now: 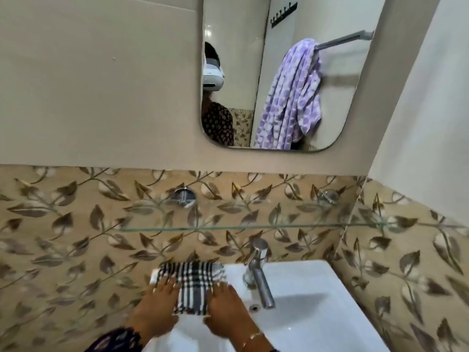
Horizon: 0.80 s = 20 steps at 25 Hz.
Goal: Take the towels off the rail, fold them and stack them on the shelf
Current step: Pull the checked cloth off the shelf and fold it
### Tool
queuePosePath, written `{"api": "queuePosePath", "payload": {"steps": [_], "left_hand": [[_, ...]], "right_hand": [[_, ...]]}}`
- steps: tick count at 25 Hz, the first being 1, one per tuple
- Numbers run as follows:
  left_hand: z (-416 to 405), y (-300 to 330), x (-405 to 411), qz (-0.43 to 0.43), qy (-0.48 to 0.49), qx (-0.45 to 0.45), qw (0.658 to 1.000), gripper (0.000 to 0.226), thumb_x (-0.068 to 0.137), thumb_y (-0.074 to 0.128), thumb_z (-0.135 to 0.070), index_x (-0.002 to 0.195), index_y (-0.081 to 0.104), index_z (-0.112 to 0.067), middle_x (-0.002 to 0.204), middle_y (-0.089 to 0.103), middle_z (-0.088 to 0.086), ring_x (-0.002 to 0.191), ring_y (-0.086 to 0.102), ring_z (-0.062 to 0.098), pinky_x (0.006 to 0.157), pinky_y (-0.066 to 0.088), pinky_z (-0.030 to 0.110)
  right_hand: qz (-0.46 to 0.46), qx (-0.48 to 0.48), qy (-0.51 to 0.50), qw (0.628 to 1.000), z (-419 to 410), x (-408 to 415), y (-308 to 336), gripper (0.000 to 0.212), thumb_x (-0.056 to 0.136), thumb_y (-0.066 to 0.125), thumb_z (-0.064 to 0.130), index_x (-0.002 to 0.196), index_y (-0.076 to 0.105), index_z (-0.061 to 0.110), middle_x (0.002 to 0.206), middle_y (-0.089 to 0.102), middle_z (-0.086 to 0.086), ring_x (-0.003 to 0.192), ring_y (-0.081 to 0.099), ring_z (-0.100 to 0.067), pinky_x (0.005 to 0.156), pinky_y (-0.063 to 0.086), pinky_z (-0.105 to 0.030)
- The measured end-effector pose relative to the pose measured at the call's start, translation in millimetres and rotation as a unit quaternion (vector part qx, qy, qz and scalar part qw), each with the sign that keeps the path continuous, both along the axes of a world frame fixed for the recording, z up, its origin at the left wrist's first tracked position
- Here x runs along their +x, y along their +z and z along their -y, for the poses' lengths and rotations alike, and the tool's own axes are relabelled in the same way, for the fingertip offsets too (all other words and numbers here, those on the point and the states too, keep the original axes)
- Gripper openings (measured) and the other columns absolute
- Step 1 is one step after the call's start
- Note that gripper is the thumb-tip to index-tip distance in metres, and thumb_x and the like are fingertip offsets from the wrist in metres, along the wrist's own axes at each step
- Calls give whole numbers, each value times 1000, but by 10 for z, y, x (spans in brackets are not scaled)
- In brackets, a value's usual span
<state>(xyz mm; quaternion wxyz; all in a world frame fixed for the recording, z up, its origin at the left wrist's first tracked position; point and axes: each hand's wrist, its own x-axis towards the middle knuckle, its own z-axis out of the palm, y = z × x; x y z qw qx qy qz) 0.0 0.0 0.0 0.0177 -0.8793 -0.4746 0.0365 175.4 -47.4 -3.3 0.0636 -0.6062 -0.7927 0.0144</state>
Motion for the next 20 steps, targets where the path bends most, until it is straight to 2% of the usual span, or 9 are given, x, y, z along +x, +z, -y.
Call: {"api": "queuePosePath", "payload": {"steps": [2, 5, 7, 8, 9, 11, 15, 18, 20], "left_hand": [[-38, -180, -12, -31, 43, -96, 994, 76, 92, 42, -38, 147, -2, -11, 158, -7, 8, 146, -5, 26, 117, 5, 42], [-95, -361, -78, -29, 63, -91, 993, 75, 89, 48, -30, 148, 5, -12, 157, -3, 11, 146, 1, 26, 117, 9, 39], [-135, -433, -95, 4, 42, -24, 999, 73, 69, 70, -31, 134, 45, -9, 143, 42, 14, 131, 44, 25, 105, 38, 39], [-159, -465, -89, 16, 33, -16, 999, 59, 54, 76, -28, 110, 67, -13, 115, 68, 10, 103, 66, 19, 83, 54, 31], [-158, -491, -93, 9, 18, 2, 1000, 37, 47, 73, -22, 84, 74, -20, 83, 75, 1, 73, 72, 12, 60, 56, 20], [-198, -518, -107, 2, 4, 14, 1000, 19, 43, 68, -15, 60, 68, -23, 51, 66, -3, 44, 63, 9, 35, 44, 17], [-252, -316, -80, -6, 3, 35, 999, 37, 23, 85, -21, 51, 60, -25, 41, 54, -4, 33, 53, 9, 28, 34, 19], [-196, 92, -19, -16, -52, 74, 996, 25, 33, 76, -26, 51, 59, -25, 43, 54, -7, 34, 51, 6, 29, 33, 21], [-181, 399, -9, -36, -98, 117, 988, 17, 40, 67, -29, 52, 56, -26, 43, 52, -8, 33, 49, 6, 30, 28, 21]], "right_hand": [[20, -138, -30, 990, -30, 38, -188, 69, 88, 57, 25, 143, 25, 0, 153, 21, -23, 141, 17, -38, 117, 11, -50], [59, -127, -37, 989, -136, 110, -350, 74, 92, 52, 26, 147, 10, 2, 156, 6, -23, 144, 6, -38, 117, 2, -51], [63, -109, -34, 991, -195, 88, -394, 72, 93, 49, 24, 147, 8, 0, 155, 6, -25, 144, 6, -40, 117, -2, -51], [63, -91, -28, 993, -205, 56, -432, 71, 93, 48, 23, 146, 8, -2, 154, 7, -27, 143, 7, -41, 117, -3, -51], [69, -84, -32, 994, -213, 40, -460, 70, 93, 47, 21, 146, 8, -3, 153, 9, -29, 142, 8, -42, 117, -4, -50], [90, -79, -37, 992, -236, 27, -481, 68, 94, 46, 19, 145, 8, -5, 152, 12, -31, 141, 11, -44, 116, -1, -50], [93, -100, -51, 989, -228, -30, -363, 71, 92, 50, 27, 144, 14, -4, 152, 15, -29, 141, 12, -42, 117, 2, -52], [-33, -92, -54, 994, -244, -74, -225, 68, 83, 56, 37, 140, 31, 7, 145, 35, -18, 136, 29, -32, 115, 16, -43], [-173, -85, -70, 979, -241, -134, -47, 53, 81, 53, 33, 132, 45, 17, 133, 53, -9, 125, 46, -28, 103, 33, -32]]}}
